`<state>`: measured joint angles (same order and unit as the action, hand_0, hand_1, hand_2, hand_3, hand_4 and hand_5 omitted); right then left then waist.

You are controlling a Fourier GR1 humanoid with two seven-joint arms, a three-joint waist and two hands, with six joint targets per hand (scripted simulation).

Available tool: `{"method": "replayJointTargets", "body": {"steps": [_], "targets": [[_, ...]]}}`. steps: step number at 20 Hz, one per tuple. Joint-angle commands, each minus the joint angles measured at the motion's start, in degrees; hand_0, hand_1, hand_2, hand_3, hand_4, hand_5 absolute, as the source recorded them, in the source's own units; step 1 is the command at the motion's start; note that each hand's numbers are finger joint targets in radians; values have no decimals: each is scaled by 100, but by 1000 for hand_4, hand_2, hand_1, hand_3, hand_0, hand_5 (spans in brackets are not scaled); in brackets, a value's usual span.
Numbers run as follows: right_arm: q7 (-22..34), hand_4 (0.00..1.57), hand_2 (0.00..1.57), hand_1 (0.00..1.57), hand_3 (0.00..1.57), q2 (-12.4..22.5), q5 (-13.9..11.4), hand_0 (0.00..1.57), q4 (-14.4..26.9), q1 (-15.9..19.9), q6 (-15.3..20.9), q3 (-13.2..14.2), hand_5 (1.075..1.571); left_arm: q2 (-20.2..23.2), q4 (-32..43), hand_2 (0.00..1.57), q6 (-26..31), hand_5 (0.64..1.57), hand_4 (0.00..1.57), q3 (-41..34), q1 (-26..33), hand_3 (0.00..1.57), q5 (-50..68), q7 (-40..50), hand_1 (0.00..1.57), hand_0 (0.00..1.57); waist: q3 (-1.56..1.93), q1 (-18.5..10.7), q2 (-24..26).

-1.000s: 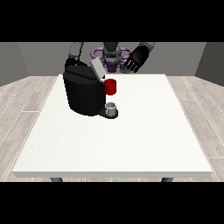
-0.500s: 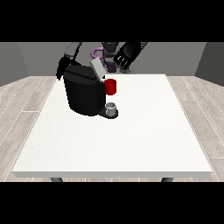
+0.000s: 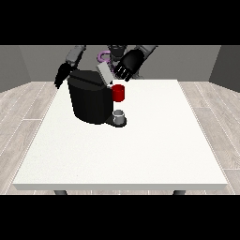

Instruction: Insert the coffee pod into the coffee machine and close the lid

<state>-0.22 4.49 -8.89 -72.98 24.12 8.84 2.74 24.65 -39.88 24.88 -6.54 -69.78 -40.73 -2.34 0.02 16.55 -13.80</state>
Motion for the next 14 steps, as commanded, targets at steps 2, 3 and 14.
{"method": "replayJointTargets", "body": {"steps": [2,3,14], "targets": [[-260,100,0,0,0,-11,68,0,129,-131,103,162,1571,-61,-42,1266,3,1571,471,80,122,1227,-29,-265,1188,1188,0,-169,-77],[60,0,0,0,0,-77,-42,0,94,94,222,81,1571,-149,42,1258,-63,1571,461,104,-5,1219,-92,-104,1188,1188,-1,-108,-142],[54,36,0,0,0,6,4,0,-29,116,106,79,1571,-37,303,1230,-62,1571,441,16,-33,1196,-124,-251,1187,1187,-2,25,-255]]}}
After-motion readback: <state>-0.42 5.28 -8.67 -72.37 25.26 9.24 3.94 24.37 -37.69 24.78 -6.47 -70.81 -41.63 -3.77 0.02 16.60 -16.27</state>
